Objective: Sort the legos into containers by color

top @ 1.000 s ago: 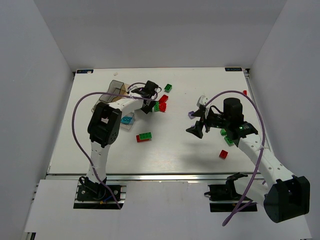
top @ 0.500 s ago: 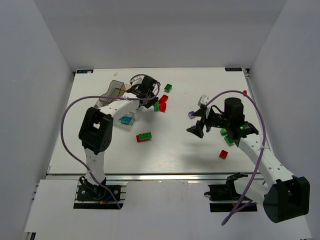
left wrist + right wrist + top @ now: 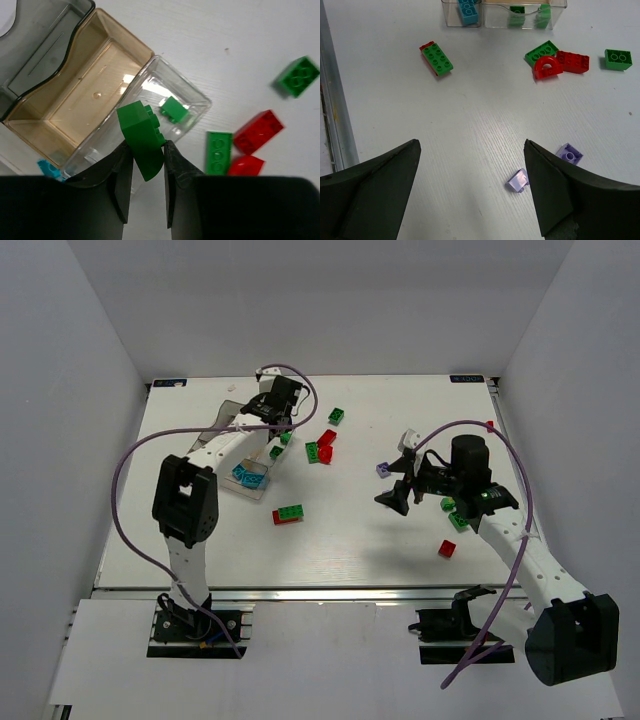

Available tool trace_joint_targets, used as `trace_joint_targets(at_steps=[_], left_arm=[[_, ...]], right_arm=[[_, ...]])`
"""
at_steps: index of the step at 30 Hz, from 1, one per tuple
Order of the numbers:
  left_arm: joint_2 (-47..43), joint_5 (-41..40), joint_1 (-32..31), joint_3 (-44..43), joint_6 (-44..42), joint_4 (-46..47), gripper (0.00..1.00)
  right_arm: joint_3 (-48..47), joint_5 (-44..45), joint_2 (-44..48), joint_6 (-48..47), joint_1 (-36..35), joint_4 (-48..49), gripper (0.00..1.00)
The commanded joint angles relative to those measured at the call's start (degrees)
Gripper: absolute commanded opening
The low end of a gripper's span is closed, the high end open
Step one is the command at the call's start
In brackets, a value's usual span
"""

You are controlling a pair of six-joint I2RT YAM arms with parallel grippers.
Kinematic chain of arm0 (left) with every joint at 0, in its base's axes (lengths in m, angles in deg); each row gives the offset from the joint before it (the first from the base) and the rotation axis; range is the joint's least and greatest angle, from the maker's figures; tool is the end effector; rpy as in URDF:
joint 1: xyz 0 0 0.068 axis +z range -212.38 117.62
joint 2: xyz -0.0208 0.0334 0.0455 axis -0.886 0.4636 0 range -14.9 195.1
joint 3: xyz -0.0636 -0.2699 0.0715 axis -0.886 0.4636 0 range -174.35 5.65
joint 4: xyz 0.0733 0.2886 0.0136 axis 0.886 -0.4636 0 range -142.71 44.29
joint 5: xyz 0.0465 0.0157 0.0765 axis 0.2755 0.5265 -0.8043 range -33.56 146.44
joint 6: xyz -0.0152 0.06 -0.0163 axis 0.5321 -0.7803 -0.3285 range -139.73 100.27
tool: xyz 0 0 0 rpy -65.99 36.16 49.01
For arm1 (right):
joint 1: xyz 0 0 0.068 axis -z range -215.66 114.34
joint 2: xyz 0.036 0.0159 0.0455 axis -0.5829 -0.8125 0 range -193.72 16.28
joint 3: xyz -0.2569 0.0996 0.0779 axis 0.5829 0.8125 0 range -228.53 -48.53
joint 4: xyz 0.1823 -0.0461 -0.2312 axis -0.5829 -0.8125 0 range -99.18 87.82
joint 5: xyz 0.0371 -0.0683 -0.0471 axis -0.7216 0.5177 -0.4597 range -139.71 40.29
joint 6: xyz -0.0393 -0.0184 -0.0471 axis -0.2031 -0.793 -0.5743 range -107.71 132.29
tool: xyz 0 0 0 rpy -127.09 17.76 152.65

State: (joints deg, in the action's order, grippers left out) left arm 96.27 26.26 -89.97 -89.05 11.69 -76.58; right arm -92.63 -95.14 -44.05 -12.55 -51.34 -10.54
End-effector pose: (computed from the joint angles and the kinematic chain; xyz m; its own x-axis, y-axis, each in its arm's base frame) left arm 0.4446 -0.2042 0.2638 -0.6077 -0.1909 -0.7709 -0.2556 0.9660 -0.0378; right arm 0.2509 0.1072 0.2880 -0.0220 -0.3123 -0.9497 -0.9065 0.4070 -0.1128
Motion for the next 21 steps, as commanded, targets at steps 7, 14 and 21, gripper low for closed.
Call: trace_joint_targets(at_steps=[7,14,21], left_arm=[[5.4,-4.2,1.3,-2.6,-8.6,-4.3,0.24],[3.3,-0.1,1.3,-1.6,-9.8,-2.9,0.83],[-5.4,9.8,1.3,3.9,-8.7,-0.6,0.74]], right_arm=[[0.7,-1.9,1.0,0.1,1.4,1.8,0.89],[0.9,-2.3,0.5,0.1,1.7,1.9,0.89],[1.3,3.3,-2.5,5.4,0.6,7.0,0.89]])
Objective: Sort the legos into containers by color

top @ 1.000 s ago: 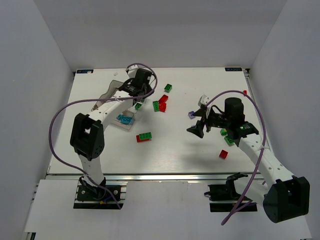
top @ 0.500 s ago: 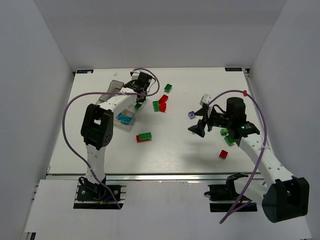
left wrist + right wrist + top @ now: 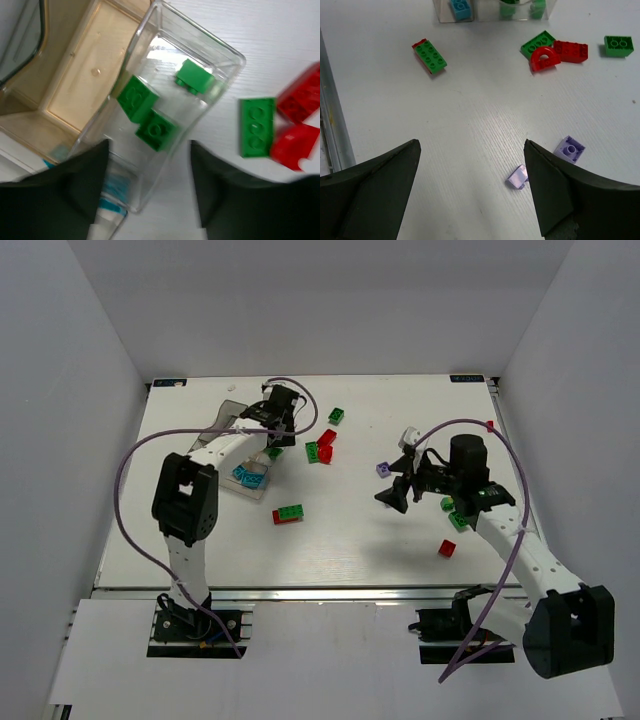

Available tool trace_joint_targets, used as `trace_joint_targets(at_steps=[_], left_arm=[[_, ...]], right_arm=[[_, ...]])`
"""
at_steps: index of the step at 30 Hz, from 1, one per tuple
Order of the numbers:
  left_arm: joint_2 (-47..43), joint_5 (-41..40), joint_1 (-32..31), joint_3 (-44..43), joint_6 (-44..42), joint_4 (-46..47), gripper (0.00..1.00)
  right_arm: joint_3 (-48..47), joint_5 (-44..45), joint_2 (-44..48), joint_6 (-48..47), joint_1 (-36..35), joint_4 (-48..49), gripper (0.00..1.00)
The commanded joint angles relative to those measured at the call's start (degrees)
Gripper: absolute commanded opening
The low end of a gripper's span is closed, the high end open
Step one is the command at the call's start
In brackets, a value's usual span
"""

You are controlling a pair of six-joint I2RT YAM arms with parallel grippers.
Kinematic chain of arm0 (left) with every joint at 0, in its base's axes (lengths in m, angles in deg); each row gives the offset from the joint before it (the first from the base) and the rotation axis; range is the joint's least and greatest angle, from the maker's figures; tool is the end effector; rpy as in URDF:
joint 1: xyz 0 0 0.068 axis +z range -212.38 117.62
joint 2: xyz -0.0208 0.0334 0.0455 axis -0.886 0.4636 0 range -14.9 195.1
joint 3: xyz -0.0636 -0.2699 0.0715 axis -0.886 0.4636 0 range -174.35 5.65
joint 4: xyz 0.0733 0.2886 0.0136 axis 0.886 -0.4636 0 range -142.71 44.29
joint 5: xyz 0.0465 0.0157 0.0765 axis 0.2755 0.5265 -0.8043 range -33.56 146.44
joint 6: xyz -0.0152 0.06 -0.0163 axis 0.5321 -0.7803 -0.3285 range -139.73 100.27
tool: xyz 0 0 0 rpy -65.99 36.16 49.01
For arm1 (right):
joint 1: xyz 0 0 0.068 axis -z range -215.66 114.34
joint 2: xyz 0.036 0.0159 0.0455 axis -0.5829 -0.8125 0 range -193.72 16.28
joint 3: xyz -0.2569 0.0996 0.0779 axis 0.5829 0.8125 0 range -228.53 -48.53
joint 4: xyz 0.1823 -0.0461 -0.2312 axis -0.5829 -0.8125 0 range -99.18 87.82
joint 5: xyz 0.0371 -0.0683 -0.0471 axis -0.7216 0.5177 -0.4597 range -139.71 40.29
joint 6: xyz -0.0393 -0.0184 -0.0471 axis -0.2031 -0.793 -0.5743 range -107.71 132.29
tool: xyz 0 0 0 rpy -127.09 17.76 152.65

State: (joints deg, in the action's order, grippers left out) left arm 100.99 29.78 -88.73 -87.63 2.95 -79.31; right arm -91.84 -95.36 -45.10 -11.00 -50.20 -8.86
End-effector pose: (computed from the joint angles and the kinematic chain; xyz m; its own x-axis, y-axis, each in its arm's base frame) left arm 0.4508 -0.1984 0.2115 -0.7540 -0.0110 -0.6568 -0.1273 0.9834 0.1296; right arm 0.2561 0.1031 0.2810 -0.0544 -0.2996 -0.9525 -0.8989 0.4301 -0.0839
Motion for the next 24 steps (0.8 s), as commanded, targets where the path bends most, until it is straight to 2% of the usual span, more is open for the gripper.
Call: trace_joint_targets(at_steps=[1,2,3,4,6,7,8,9,11,15,18,19,20,21,22,24], left_arm=[[-12.6,8.2,0.1,4.7,0.0,5.3,0.63],[-17.8,10.5,0.1,9.9,-0.6,7.3,0.37],[-20.8,12.9,0.1,12.6,-1.1,9.4,0.26],[-23.7,17.5,0.1,15.6,-2.4,13.4,0.2],[-31.8,23.0,0.1,23.5,-4.0,17.2,0.17],[-34.2,26.5,0.1,25.7,-5.4,19.6,0.21],[-36.3,29.7,0.1,29.2,-6.4,20.2,0.45],[-39.8,31.4,0.1,30.6,-7.2,20.9,0.57],[-42.3,33.6,0.1,32.8,-8.9,21.6,0.76],[-43.7,34.4,0.1,35.9,-10.2,23.0,0.87],[-37.3,38.4,0.1,32.8,-10.7,24.7,0.89],[-32.4,39.8,0.1,29.6,-11.8,26.1,0.89],[-30.1,42.6,0.1,27.8,-12.3,26.9,0.87],[-27.5,43.6,0.1,25.9,-12.7,27.8,0.84],[-25.0,44.5,0.1,21.8,-13.5,29.1,0.71],[-17.4,46.2,0.1,17.2,-13.8,29.6,0.55]], right_arm=[[0.0,5.6,-2.1,4.6,-1.4,5.9,0.89],[-0.7,7.9,-2.8,5.4,-1.7,6.0,0.88],[-1.7,12.3,-4.7,6.2,-2.0,8.1,0.87],[-3.7,14.5,-5.9,6.8,-2.8,8.6,0.86],[-6.3,21.0,-10.8,8.5,-3.5,10.5,0.85],[-10.4,22.7,-13.0,10.6,-3.9,10.5,0.84],[-12.4,25.4,-17.4,12.0,-4.2,10.0,0.84],[-14.7,26.4,-19.6,13.3,-4.7,9.9,0.84],[-19.2,28.2,-25.7,17.0,-5.7,11.5,0.85],[-26.7,33.7,-33.9,21.8,-8.3,11.9,0.85],[-30.2,36.9,-35.9,28.6,-7.5,10.8,0.84],[-29.7,38.1,-35.4,29.9,-7.2,11.2,0.78],[-29.0,38.4,-33.8,31.3,-6.8,12.0,0.46],[-27.8,37.7,-33.1,31.5,-6.3,12.2,0.2],[-27.5,37.2,-32.3,31.5,-5.8,11.7,0.01],[-26.5,35.1,-29.9,32.0,-5.3,9.9,0.0]])
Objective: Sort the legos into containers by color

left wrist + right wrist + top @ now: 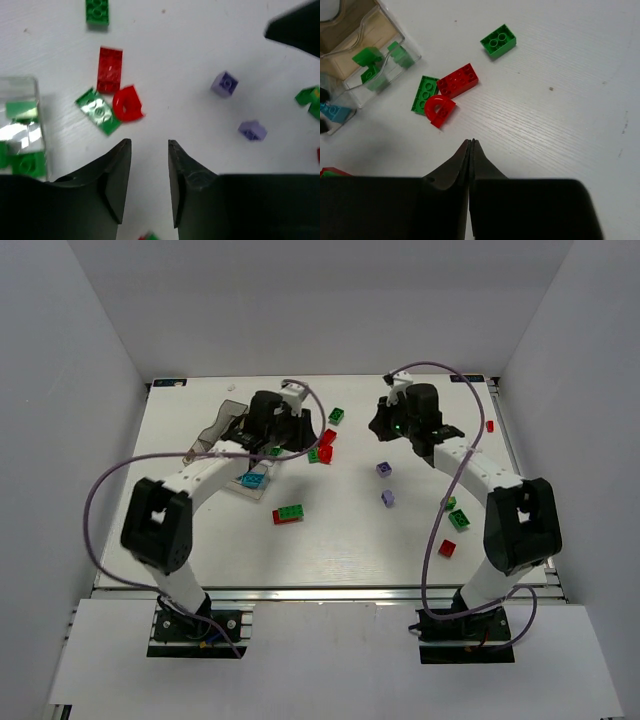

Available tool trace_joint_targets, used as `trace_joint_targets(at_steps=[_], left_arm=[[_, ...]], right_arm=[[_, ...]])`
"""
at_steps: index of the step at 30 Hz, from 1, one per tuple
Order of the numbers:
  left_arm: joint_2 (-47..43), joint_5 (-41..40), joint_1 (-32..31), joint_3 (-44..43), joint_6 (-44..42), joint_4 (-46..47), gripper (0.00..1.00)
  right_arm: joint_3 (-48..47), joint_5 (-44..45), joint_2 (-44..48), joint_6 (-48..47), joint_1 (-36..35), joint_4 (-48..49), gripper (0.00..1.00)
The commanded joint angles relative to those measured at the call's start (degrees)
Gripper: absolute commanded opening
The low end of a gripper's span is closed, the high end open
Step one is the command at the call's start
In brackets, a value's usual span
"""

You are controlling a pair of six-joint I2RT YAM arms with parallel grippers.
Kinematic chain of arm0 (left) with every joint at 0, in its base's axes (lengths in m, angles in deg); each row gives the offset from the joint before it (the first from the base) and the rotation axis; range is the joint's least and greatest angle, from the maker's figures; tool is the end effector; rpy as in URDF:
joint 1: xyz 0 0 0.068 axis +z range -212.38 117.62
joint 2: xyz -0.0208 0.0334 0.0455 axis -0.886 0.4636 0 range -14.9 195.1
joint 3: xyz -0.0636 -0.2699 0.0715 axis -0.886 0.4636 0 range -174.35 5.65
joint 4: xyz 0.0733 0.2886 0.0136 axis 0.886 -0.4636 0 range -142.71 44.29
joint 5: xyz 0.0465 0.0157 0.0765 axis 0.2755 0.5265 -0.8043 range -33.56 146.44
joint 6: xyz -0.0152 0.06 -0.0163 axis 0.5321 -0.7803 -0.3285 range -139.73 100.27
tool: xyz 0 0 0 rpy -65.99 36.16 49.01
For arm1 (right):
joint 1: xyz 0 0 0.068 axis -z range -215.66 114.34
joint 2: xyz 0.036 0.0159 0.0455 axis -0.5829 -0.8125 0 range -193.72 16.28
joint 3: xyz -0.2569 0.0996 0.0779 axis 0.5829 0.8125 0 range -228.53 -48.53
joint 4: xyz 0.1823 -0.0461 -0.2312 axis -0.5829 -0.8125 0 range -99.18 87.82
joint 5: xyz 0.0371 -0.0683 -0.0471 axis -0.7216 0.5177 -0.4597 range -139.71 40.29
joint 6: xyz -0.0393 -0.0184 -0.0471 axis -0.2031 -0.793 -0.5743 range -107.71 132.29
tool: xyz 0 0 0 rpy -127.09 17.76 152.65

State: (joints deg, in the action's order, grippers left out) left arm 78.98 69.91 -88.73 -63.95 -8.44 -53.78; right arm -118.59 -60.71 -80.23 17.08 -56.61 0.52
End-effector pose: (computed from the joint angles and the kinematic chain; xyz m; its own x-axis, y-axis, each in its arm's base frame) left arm 0.3760 -0.1991 0.2634 -0.5893 0.0796 -0.8040 0.5025 0.8153 -0.2876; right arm 0.4117 0.1678 0.2675 -0.4178 -0.0721 -0.9057 -0.4809 0.8633 0.1531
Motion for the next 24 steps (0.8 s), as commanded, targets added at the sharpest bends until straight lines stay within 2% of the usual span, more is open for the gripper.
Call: trace_joint_targets(at_steps=[1,3,4,5,6,7,8,9,10,11,15,20,24], left_arm=[[7.3,6.7,0.1,-11.5,-2.7,4.2,0.42],[14.6,6.7,0.1,-16.6,-3.3,3.0,0.38],[17.0,6.0,-0.5,-21.9,-3.5,2.2,0.42],[21.6,5.0,-0.5,-24.7,-3.6,1.2,0.48],[24.0,2.5,-0.5,-27.5,-4.4,-0.9,0.56],[26.2,1.0,-1.1,-30.0,-4.9,-1.9,0.71],[30.4,-0.2,-1.1,-35.1,-5.5,-2.9,0.74],[32.5,-1.9,-1.1,-37.4,-5.9,-4.5,0.77],[34.3,-2.7,-1.1,-39.4,-6.0,-5.0,0.86],[36.1,-3.6,-1.1,-43.4,-6.1,-5.5,0.89],[42.9,-8.5,-1.6,-49.7,-6.2,-5.3,0.92],[45.9,-11.1,-2.7,-52.5,-7.5,-3.7,0.92],[48.1,-11.5,-3.8,-53.7,-7.7,-2.0,0.92]], right_arm=[[0.8,-0.3,6.5,3.7,1.7,-0.1,0.0],[2.1,-2.5,10.0,1.8,2.7,-4.6,0.0],[2.8,-3.2,12.8,1.0,3.5,-6.7,0.0],[3.9,-4.9,14.7,0.5,4.2,-7.4,0.05],[7.3,-7.0,16.4,-1.2,4.9,-7.4,0.19],[9.4,-9.4,20.4,-2.2,5.3,-7.2,0.36],[11.3,-13.1,22.7,-3.1,7.0,-6.8,0.61],[14.2,-15.0,24.4,-4.3,7.5,-6.8,0.69],[15.1,-18.7,27.5,-4.5,7.9,-7.8,0.78],[16.0,-19.8,28.8,-4.5,9.3,-8.3,0.82],[19.6,-24.8,32.6,-4.4,12.4,-7.1,0.82],[18.2,-29.8,29.8,-4.0,15.6,-9.1,0.81],[17.6,-30.0,29.0,-4.5,16.5,-10.2,0.81]])
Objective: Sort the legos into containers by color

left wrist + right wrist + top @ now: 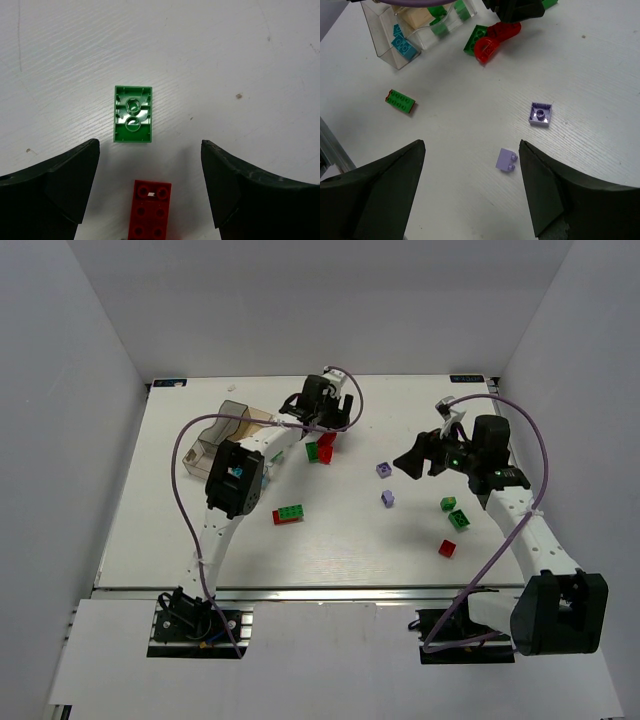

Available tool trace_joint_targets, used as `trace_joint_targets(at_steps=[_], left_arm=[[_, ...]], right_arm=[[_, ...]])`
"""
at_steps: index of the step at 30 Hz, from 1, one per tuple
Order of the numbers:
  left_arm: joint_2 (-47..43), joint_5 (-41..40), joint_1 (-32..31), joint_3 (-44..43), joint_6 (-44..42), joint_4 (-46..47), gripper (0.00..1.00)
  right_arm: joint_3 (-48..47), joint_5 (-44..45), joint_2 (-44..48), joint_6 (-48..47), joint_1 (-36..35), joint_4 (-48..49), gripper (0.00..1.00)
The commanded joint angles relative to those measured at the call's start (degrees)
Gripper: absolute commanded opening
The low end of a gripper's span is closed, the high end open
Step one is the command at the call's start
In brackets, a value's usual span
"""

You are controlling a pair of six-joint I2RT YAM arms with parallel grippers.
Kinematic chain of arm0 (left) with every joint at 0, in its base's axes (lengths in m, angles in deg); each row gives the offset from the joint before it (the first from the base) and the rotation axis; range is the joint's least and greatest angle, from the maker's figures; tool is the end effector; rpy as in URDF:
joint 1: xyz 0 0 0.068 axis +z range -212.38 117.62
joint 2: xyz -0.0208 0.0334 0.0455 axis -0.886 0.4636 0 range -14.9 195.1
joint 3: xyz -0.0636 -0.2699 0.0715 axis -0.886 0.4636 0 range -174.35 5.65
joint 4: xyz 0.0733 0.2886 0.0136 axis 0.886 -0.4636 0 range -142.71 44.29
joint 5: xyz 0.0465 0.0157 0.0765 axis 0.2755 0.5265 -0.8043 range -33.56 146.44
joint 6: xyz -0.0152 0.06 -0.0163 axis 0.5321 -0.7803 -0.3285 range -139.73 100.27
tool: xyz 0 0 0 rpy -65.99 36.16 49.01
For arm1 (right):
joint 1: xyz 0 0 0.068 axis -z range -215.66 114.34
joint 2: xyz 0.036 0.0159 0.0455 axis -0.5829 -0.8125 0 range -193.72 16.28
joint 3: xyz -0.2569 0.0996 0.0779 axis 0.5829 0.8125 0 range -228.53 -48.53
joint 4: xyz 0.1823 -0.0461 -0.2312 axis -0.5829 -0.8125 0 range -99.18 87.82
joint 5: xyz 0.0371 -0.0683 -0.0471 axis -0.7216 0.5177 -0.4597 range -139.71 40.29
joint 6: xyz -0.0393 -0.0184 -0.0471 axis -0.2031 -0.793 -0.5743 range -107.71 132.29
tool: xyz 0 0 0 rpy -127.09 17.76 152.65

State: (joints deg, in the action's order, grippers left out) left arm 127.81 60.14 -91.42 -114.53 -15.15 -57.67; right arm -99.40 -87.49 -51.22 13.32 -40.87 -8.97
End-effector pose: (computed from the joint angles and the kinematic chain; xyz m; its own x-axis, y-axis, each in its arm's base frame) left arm 0.5474 -0.3075 0.1586 -0.5359 0.2066 -0.8186 0.4899 0.8658 -0.1022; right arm 0.3024 0.0581 0.3015 -0.4072 -0.0228 -0.9130 -0.6244 0.7365 0.2601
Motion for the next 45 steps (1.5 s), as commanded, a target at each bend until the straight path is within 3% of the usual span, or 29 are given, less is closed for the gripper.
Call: trace_joint_targets(at_steps=[1,6,17,20,28,30,31,37,42,45], left_arm=[[0.4,-2.2,-1.1,-4.3,-1.1,1.9,0.91],[4.0,-6.3,-1.6,-7.5,-1.4,2.6,0.89],[6.2,-12.0,-2.2,-7.6,-1.1,6.1,0.73],[6.8,-11.6,-2.2,-7.8,-0.5,6.5,0.63],[5.5,-11.6,-2.2,-6.0,0.9,7.5,0.23],[1.8,-10.9,-2.2,-3.9,1.8,8.6,0.16],[-0.2,-10.6,-2.2,-0.4,2.1,9.2,0.11],[-20.0,-6.6,-0.9,14.6,6.1,13.0,0.04],[-33.8,-8.7,-0.4,25.1,5.4,3.5,0.03],[-38.6,-11.9,-0.4,31.3,4.4,-1.6,0.01]], right_arm=[[-1.6,-3.3,0.0,-0.8,1.1,-0.9,0.81],[-1.5,-4.2,0.6,-0.8,2.1,-0.9,0.8],[-1.1,-6.6,1.0,-0.8,4.5,-0.7,0.79],[-0.9,-7.0,0.8,-0.8,4.5,-0.3,0.79],[-0.3,-8.5,0.8,-0.8,6.6,0.2,0.76],[0.2,-8.7,0.9,-3.0,6.7,0.3,0.74],[0.3,-8.2,0.9,-4.0,6.7,0.3,0.67],[1.3,-4.2,1.1,-8.7,6.7,0.0,0.5],[1.3,-6.2,0.0,-12.4,6.4,-1.1,0.33],[1.5,-6.8,-0.5,-13.3,6.3,-1.4,0.29]])
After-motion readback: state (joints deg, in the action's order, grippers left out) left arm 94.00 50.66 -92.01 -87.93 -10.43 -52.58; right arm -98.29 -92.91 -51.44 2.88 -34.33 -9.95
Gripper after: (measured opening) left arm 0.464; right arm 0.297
